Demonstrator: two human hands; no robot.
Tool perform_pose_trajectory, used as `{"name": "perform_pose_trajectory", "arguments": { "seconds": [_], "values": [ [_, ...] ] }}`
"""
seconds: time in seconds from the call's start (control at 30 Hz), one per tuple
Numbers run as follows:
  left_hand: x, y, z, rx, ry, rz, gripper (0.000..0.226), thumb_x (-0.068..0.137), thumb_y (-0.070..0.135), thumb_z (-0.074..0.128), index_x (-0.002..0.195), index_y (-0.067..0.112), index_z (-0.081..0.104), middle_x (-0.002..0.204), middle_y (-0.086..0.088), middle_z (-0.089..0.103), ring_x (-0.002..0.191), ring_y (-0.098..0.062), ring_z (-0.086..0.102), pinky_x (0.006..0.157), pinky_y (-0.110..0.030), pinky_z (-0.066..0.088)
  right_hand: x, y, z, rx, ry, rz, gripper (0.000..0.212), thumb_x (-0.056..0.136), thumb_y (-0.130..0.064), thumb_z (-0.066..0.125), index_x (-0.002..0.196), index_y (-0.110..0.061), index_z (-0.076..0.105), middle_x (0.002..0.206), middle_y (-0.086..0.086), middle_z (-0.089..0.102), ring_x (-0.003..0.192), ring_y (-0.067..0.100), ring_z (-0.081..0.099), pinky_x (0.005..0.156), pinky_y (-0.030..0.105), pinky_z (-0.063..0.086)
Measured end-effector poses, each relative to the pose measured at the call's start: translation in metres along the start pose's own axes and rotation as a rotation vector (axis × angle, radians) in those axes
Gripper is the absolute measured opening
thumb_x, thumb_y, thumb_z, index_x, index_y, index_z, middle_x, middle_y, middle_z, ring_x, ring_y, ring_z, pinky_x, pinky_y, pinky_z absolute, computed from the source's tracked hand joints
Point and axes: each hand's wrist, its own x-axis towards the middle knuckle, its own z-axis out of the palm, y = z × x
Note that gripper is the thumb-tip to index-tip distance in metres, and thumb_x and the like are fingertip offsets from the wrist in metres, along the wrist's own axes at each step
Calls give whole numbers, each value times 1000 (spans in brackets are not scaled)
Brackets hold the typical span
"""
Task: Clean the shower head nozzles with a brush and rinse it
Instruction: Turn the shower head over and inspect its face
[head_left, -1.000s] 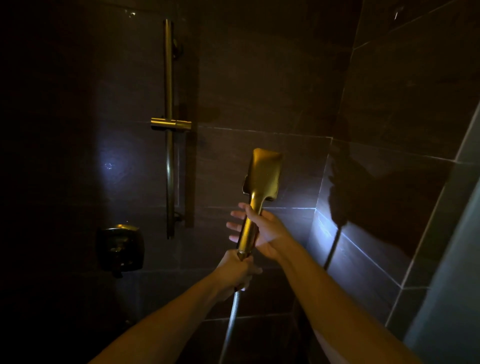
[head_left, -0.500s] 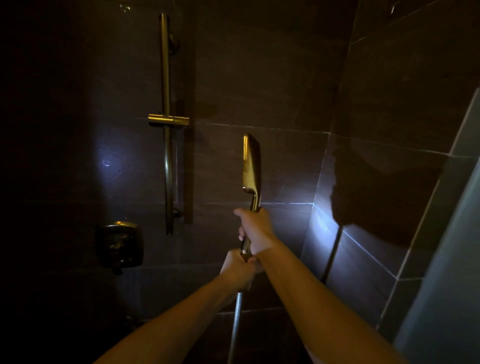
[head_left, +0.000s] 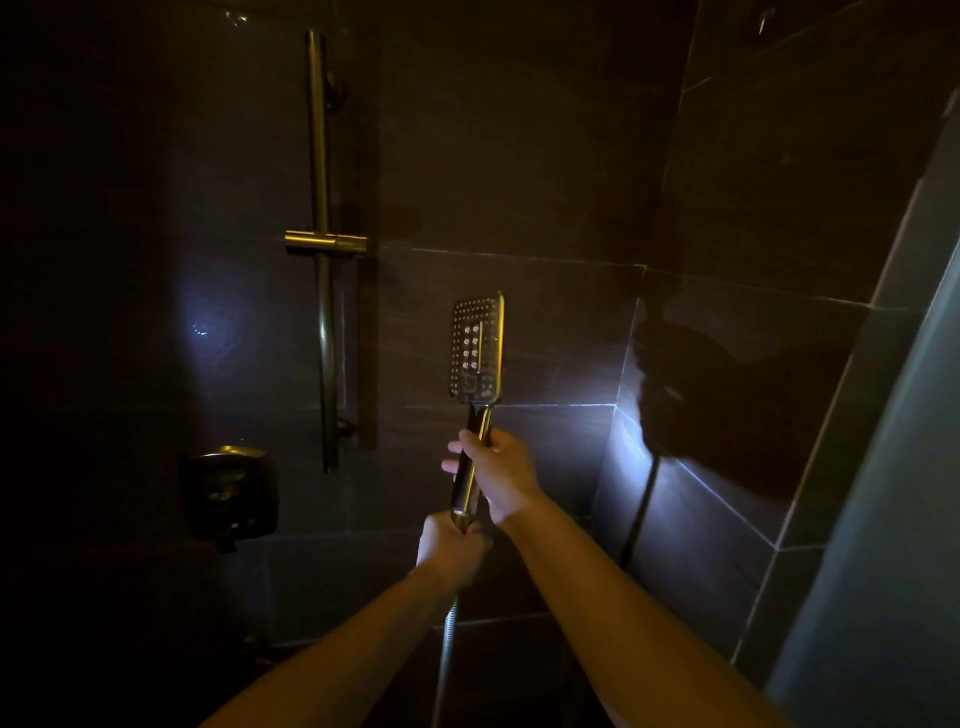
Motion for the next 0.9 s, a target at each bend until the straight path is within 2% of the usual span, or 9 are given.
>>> {"name": "perform_pose_trajectory", "arguments": {
  "seconds": [0.07, 0.23, 0.4, 0.47, 0.6, 0.67, 0.77, 0.83, 0.9],
  "values": [
    [0, 0, -4, -10, -4, 8, 7, 85, 5, 67, 80, 9, 62, 55, -3, 57, 37, -9, 49, 38, -23, 40, 0, -2, -3, 127, -112, 17, 6, 100, -23, 51, 103, -25, 55, 104, 5, 73, 90, 21, 73, 91, 46, 52],
    [-5, -5, -8, -11, -87, 15, 14, 83, 1, 66, 75, 7, 56, 49, -2, 48, 34, -11, 43, 35, -22, 36, -1, 3, -5, 344, -222, 126, 27, 94, -37, 58, 93, -10, 55, 70, 8, 64, 63, 23, 62, 62, 35, 51],
    [-12, -13, -9, -12, -125, -6, 29, 81, -1, 68, 64, 15, 51, 46, 2, 46, 35, -10, 43, 37, -24, 36, -5, 9, -1, 152, -158, 152, 36, 81, -34, 76, 97, -10, 54, 59, 1, 57, 55, 16, 56, 57, 32, 51],
    [-15, -14, -7, -16, -166, -24, 23, 80, 1, 69, 69, 14, 54, 48, 2, 48, 37, -9, 44, 39, -23, 38, -4, 10, 1, 56, -123, 177, 23, 83, -30, 75, 83, -14, 57, 52, -3, 52, 49, 13, 52, 57, 31, 49],
    [-19, -9, -6, -18, -221, -27, 19, 80, 2, 69, 74, 14, 55, 49, 4, 47, 38, -9, 43, 38, -22, 36, 0, 5, -2, 138, -141, 274, 39, 84, -32, 72, 51, -19, 56, 49, -2, 45, 45, 14, 46, 56, 30, 44],
    [-18, -7, -9, -24, -185, -24, 22, 80, 1, 69, 73, 14, 53, 47, 4, 46, 35, -9, 41, 36, -22, 34, -1, 1, -5, 139, -168, 290, 32, 82, -36, 74, 60, -17, 60, 56, 1, 53, 54, 17, 52, 63, 33, 48],
    [-13, -4, -17, -3, -146, 5, 13, 83, 5, 68, 79, 11, 57, 51, 1, 48, 36, -9, 42, 37, -23, 35, -2, 4, -1, 71, -145, 236, 24, 88, -33, 68, 93, -10, 63, 79, 6, 65, 70, 20, 61, 70, 36, 52],
    [-11, -2, -19, 26, -132, 15, 9, 84, 8, 68, 80, 9, 60, 53, 1, 51, 37, -9, 44, 38, -23, 37, -4, 6, 6, 72, -77, 191, 18, 93, -26, 62, 103, -11, 59, 87, 8, 65, 70, 18, 62, 66, 31, 53],
    [-11, 0, -17, 40, -130, 27, 11, 84, 8, 69, 77, 10, 60, 51, 2, 52, 37, -9, 45, 39, -23, 37, -4, 6, 11, 73, -31, 199, 16, 95, -25, 58, 105, -13, 57, 79, 5, 58, 61, 14, 56, 59, 28, 50]
  ]
}}
